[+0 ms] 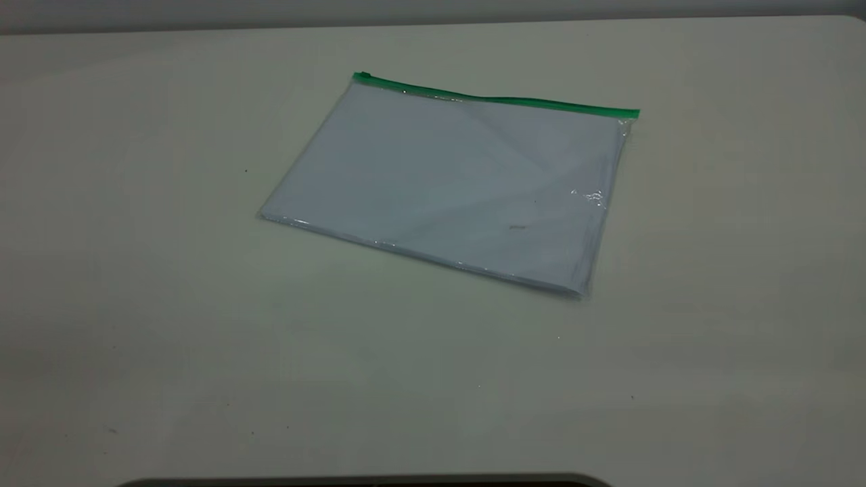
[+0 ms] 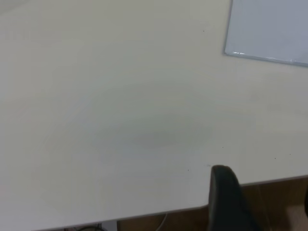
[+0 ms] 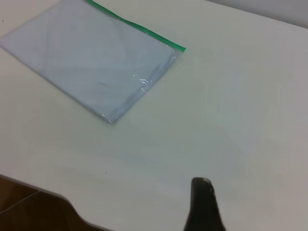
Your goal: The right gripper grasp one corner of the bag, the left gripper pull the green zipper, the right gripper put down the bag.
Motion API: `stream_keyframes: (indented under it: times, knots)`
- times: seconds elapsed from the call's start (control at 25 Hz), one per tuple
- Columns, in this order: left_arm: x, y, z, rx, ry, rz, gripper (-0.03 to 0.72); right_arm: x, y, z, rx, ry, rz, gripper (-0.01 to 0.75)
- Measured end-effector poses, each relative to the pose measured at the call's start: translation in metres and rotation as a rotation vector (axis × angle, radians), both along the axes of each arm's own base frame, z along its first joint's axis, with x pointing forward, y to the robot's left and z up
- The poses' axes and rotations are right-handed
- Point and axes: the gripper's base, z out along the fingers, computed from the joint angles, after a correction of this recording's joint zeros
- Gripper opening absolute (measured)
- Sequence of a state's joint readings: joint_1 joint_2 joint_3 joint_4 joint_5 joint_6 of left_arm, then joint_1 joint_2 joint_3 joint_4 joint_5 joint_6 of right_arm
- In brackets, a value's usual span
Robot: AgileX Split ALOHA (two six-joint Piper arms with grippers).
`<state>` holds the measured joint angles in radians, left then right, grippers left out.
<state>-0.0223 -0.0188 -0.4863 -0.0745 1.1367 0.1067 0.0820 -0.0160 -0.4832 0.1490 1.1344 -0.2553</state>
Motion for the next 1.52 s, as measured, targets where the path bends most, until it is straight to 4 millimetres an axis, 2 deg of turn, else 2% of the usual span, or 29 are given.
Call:
stream_keyframes:
  times: [0.52,0.88,1.52]
  knots:
    - [0.0,0.0,0.0,0.002,0.0,-0.002,0.447,0.0,-0.0003,0.0,0.006,0.002,-0.007,0.572]
    - [0.0,0.0,0.0,0.003,0.0,-0.003,0.447,0.0012,-0.0091,-0.0007,0.063,0.021,-0.158,0.572]
    - [0.0,0.0,0.0,0.003,0.0,-0.003,0.447,0.0013,-0.0094,-0.0007,0.072,0.022,-0.166,0.571]
